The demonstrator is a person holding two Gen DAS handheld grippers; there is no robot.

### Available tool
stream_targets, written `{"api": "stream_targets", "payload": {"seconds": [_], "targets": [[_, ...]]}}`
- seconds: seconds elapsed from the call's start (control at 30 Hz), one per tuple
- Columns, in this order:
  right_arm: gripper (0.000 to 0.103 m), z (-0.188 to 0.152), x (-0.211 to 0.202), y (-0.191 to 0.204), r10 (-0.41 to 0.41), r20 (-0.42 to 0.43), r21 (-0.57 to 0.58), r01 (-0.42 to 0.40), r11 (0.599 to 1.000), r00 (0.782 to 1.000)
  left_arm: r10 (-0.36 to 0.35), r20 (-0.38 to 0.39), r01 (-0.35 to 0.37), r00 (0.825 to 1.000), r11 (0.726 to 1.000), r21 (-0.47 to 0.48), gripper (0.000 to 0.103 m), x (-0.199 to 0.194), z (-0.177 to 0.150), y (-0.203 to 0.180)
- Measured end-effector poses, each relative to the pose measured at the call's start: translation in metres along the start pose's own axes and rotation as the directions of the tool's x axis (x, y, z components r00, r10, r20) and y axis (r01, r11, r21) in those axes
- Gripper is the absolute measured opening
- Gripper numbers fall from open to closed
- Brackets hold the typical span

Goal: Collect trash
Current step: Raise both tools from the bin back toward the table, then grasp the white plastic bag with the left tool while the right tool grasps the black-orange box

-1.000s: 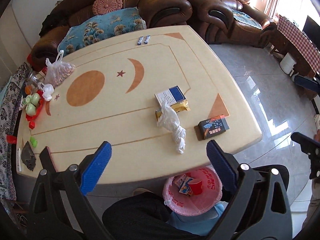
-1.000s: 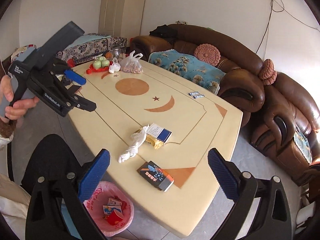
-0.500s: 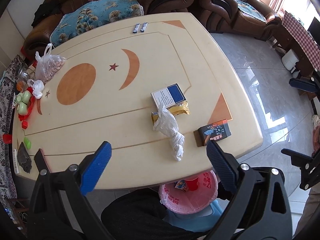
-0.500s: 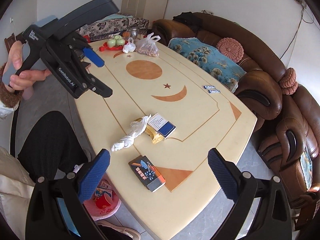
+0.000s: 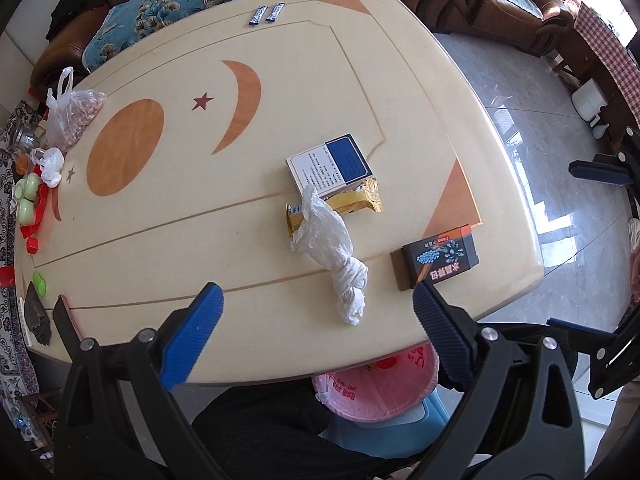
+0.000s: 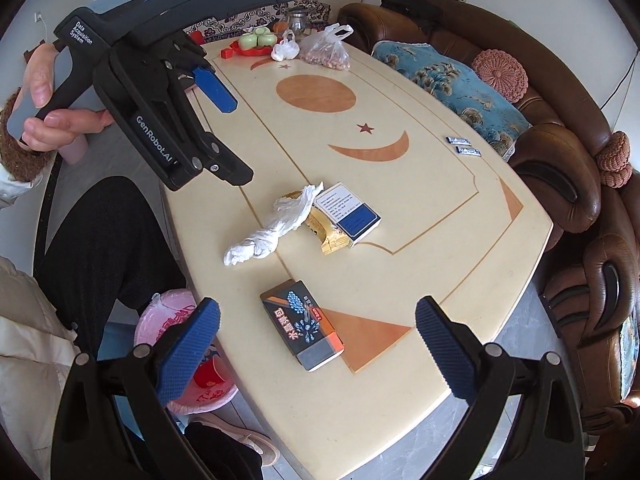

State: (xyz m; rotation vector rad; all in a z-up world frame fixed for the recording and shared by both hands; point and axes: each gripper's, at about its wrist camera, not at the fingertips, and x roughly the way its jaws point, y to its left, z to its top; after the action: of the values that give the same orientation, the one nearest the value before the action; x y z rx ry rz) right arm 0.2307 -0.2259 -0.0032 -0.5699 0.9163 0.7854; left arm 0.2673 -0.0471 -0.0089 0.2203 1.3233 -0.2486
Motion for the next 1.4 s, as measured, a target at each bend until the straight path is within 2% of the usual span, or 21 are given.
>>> {"api": "stream_targets", "payload": {"seconds": [0.3, 0.63, 0.97, 1.3, 1.37, 1.4], "targets": [[0.096, -0.009, 0.037, -0.007, 0.052, -0.05, 0.011, -0.051, 0.999, 0.997, -0.019, -0.077, 0.019, 0.997, 1.0, 0.003, 0.093, 0.044, 0.011, -0.007], [0.096, -0.019, 0.075, -0.008, 0.111, -0.117, 0.014, -0.11, 0.994, 0.987, -0.04, -0.169, 0.039, 0.985, 0.999, -0.006, 0.093, 0.095, 0.02, -0.009], [0.096, -0.029, 0.12, 0.002, 0.165, -0.217, -0.023, -0.174, 0.984, 0.962, -0.079, -0.235, 0.068, 0.969, 0.996, -0.055, 0.093, 0.136, 0.028, -0.005], [0.096, -0.036, 0.162, -0.001, 0.178, -0.285, -0.027, -0.193, 0.981, 0.942, -0.14, -0.246, 0.115, 0.959, 0.987, -0.113, 0.093, 0.161, 0.031, 0.0], [0.094, -0.038, 0.166, 0.001, 0.173, -0.295, -0.034, -0.191, 0.981, 0.94, -0.15, -0.237, 0.124, 0.96, 0.985, -0.122, 0.092, 0.162, 0.032, 0.001], [0.089, -0.039, 0.169, 0.002, 0.16, -0.3, -0.042, -0.18, 0.983, 0.94, -0.151, -0.228, 0.125, 0.962, 0.985, -0.122, 0.091, 0.161, 0.033, 0.001]]}}
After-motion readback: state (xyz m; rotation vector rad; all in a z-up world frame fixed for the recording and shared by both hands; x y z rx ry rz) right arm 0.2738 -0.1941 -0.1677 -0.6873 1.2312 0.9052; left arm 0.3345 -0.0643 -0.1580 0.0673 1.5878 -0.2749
